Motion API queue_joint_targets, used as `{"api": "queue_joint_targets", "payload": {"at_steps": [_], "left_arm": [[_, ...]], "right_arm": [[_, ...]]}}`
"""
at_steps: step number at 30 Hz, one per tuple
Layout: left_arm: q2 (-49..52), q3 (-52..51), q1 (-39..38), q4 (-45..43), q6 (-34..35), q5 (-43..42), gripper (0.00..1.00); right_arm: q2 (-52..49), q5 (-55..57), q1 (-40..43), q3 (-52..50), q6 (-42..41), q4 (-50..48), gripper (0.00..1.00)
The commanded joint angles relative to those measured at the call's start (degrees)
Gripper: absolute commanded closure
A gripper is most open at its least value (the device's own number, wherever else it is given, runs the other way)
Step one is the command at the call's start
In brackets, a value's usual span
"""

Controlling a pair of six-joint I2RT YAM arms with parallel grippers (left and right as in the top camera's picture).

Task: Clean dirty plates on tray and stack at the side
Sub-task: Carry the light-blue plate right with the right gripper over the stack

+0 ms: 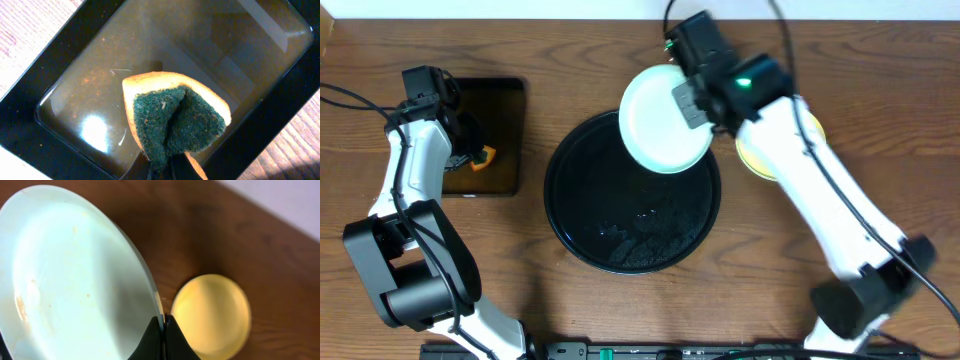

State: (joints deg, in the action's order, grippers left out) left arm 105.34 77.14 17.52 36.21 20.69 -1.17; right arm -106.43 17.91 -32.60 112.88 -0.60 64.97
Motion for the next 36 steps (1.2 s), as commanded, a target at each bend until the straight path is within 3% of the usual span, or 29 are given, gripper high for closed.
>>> {"api": "queue_joint_targets", "payload": {"at_steps": [1,7,17,25,36], "left_arm": [[-0.5,-0.4,0.3,0.4,-1.0,0.3,0.93],[-0.5,-0.4,0.3,0.3,-1.0,0.3,0.92],[-0.5,-0.4,0.3,0.4,-1.0,0.3,0.92],[-0.5,-0.4,0.3,0.4,-1.0,0.3,0.92],[-0.4,-0.4,0.3,0.4,-1.0,0.3,0.93]], "right_arm": [[3.2,5.3,-3.8,1.1,6.9,0.5,0.99],[1.7,35.0,-13.3,1.0,10.3,1.0,0.99],[-2.4,52.7,-24.8,1.0,23.4,-1.3,0.99],[-2.8,54.8,-26.7,1.0,30.5,-9.0,0.99],[-2.9,56.2,-27.0,1.0,28.3,-9.0,0.99]]}}
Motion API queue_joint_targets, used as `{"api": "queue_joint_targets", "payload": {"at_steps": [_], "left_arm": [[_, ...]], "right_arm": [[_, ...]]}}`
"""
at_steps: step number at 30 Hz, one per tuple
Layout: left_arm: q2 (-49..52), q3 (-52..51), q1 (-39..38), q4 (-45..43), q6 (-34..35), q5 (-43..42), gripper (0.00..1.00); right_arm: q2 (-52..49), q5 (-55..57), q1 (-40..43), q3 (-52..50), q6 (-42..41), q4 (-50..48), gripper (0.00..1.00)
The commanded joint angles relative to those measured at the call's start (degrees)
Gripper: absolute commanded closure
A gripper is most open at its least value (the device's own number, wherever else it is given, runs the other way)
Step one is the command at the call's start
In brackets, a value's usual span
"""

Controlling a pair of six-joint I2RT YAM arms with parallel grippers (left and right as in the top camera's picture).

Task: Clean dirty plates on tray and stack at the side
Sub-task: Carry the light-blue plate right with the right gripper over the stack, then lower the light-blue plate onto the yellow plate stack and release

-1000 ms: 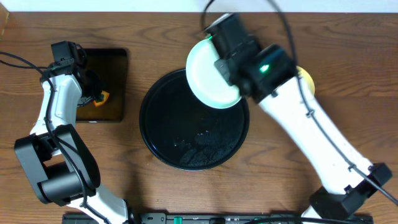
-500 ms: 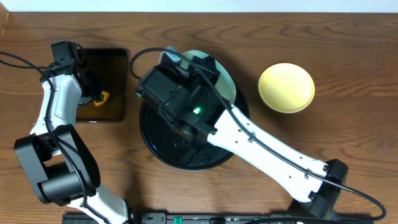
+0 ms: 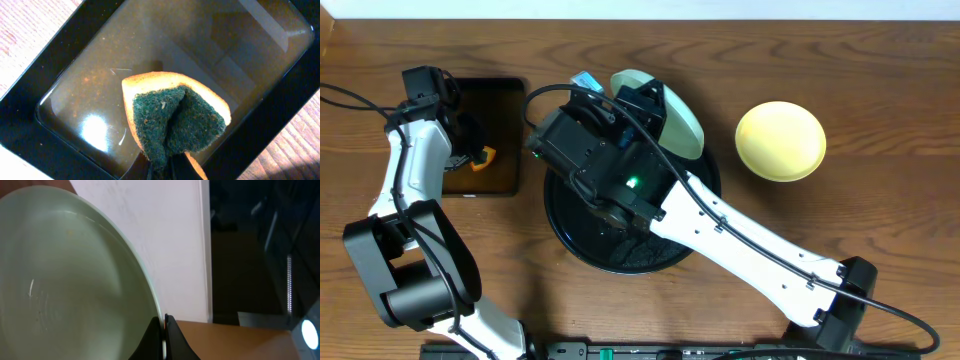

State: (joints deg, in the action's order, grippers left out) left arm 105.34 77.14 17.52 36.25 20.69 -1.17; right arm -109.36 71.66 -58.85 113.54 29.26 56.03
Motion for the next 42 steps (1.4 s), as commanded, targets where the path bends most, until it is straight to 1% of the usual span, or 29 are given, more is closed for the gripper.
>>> {"api": "queue_joint_targets", "payload": {"at_steps": [1,3,7,8,9,11,12,15,16,22,26,29,32,35,40,41,42], "left_arm": [[-0.4,-0.4,0.3,0.4,-1.0,0.3,0.92],[-0.4,-0.4,0.3,0.4,-1.0,0.3,0.93],[-0.4,-0.4,0.3,0.4,-1.0,0.3,0.92],[-0.4,-0.4,0.3,0.4,-1.0,0.3,0.92],[-0.4,-0.4,0.3,0.4,-1.0,0.3,0.92],[-0.4,-0.4,0.3,0.4,-1.0,0.3,0.93],[-0.4,-0.4,0.3,0.4,-1.0,0.3,0.93],[-0.4,-0.4,0.3,0.5,-1.0,0.3,0.92],[-0.4,-0.4,0.3,0.6,-1.0,0.3,0.93],[-0.4,-0.4,0.3,0.6,-1.0,0.3,0.92],[-0.3,-0.4,0.3,0.6,-1.0,0.3,0.92],[0.1,-0.4,0.3,0.6,-1.0,0.3,0.92],[0.7,-0.4,0.3,0.5,-1.0,0.3,0.92],[1.6,-0.4,0.3,0.6,-1.0,0.3,0.92],[2.0,-0.4,0.3,0.5,-1.0,0.3,0.92],[2.0,-0.4,0.3,0.5,-1.0,0.3,0.92],[2.0,-0.4,0.3,0.5,-1.0,0.3,0.92]], "right_arm": [[0.1,0.9,-0.6,0.4,-3.9,0.4,0.99],[0.1,-6.4,0.3,0.4,-9.9,2.7,0.99],[0.1,-25.0,4.5,0.4,-23.2,6.1,0.99],[0.1,-29.6,6.3,0.4,-27.6,6.6,0.99],[0.1,-32.6,8.1,0.4,-32.0,6.9,0.99],[0.1,-37.4,12.2,0.4,-43.4,8.5,0.99],[0.1,-40.7,14.9,0.4,-47.1,9.8,0.99],[0.1,-46.2,22.2,0.4,-51.7,12.6,0.99],[0.1,-48.1,25.3,0.4,-52.9,13.4,0.99],[0.0,-57.5,42.4,0.0,-52.7,14.8,0.99],[-0.1,-60.6,52.5,-1.9,-51.9,15.3,0.99],[-0.1,-60.6,58.0,-5.7,-51.9,14.6,0.99],[-0.1,-62.2,61.5,-10.7,-51.9,11.5,0.99],[-0.1,-66.9,63.5,-16.5,-51.9,6.1,0.99],[-0.1,-70.2,64.0,-24.6,-51.9,-1.4,0.99],[-0.1,-70.2,63.9,-25.9,-51.9,-2.3,0.98],[-0.1,-70.2,63.9,-26.9,-51.9,-2.9,0.91]]}}
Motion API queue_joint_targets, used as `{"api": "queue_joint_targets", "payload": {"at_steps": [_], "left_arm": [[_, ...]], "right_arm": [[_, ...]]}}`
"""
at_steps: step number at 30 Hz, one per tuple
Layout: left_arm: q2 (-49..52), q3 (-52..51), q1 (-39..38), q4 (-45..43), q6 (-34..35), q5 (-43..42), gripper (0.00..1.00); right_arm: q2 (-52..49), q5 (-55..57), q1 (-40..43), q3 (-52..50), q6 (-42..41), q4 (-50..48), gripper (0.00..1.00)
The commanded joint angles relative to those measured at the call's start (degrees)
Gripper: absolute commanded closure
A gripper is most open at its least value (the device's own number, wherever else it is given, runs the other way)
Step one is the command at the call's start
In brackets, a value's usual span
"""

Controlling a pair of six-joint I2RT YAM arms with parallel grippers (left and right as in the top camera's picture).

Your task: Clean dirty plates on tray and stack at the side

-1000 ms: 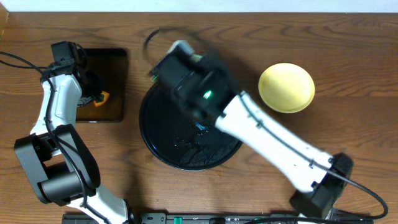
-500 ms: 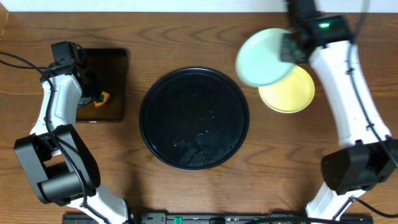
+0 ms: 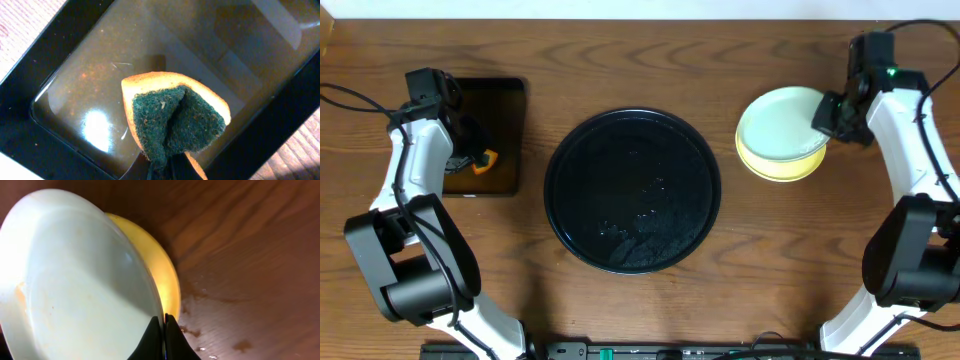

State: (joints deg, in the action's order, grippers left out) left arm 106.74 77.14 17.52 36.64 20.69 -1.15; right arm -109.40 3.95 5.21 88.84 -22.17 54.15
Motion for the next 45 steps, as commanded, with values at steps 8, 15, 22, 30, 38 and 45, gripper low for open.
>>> {"api": "queue_joint_targets", "payload": {"at_steps": [8,15,22,30,38,45], "left_arm": [[0.6,-0.4,0.3,0.1,-1.0,0.3,0.92],[0.6,-0.4,0.3,-2.3,-1.0,0.3,0.92],[1.2,-0.4,0.3,-8.7,-1.0,0.3,0.92],[6.5,-0.4,0.3,-15.2,-2.4,0.3,0.59],[4.0,-0.2,0.3,-14.2,-2.4,0.2,0.28],[-7.1,0.2,0.2,-11.8,-2.4,-6.2,0.25]], "right_arm": [[0.1,-4.6,-0.3,-3.9,-0.5,-0.6,0.61],[0.1,-30.3,-1.9,-2.4,9.6,0.7,0.54],[0.1,-34.2,-8.4,-2.4,10.7,0.7,0.51],[0.1,-32.6,-18.3,-2.4,10.6,-1.1,0.51],[1.5,-32.2,-23.1,0.3,10.2,-1.7,0.55],[7.7,-32.1,-22.8,3.3,10.7,1.0,0.46]]}}
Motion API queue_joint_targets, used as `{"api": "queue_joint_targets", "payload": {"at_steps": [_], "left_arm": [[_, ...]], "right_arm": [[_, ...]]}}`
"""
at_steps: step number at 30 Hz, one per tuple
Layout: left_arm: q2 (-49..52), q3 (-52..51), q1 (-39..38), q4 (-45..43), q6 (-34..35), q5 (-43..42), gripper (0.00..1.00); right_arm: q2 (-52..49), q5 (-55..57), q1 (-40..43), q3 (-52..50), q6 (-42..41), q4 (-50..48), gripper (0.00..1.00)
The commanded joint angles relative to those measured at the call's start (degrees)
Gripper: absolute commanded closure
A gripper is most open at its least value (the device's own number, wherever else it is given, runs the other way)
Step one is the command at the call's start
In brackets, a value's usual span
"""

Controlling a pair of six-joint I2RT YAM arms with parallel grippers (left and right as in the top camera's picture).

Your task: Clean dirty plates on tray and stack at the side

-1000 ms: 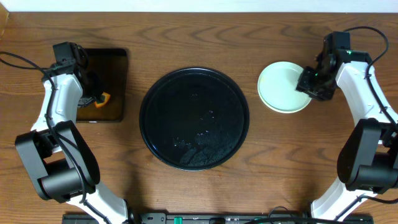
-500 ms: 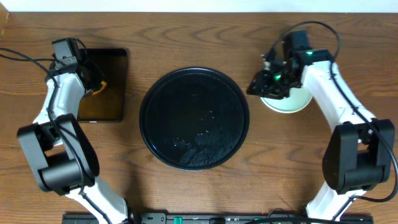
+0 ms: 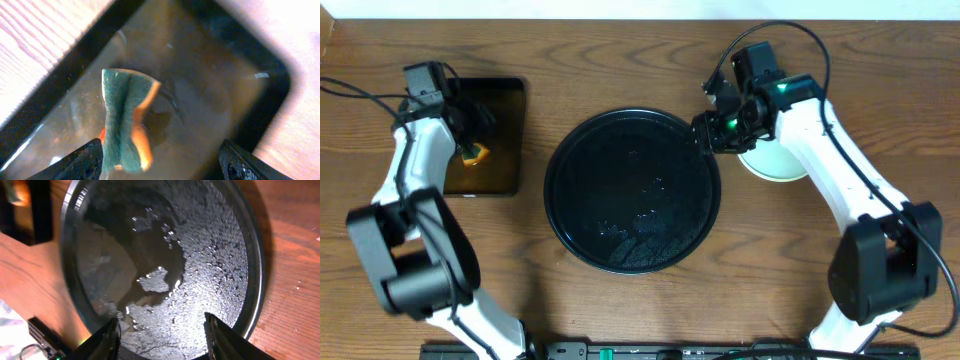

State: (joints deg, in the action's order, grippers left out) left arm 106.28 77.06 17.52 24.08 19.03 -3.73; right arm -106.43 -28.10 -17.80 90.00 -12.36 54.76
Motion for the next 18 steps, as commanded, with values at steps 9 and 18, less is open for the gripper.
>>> {"api": "queue_joint_targets", "payload": {"at_steps": [9,18], "left_arm": [[-23.5,0.3,0.2,17.4,-0.8,-6.3,0.24],[-25.4,0.3,0.3,26.4,-0.8,-6.3,0.17]], "right_arm": [[20.6,13.2,-1.6,2.1,0.4,10.8,0.47],[34.0,26.1,-6.6,2.0,0.0,29.6,0.01]]}}
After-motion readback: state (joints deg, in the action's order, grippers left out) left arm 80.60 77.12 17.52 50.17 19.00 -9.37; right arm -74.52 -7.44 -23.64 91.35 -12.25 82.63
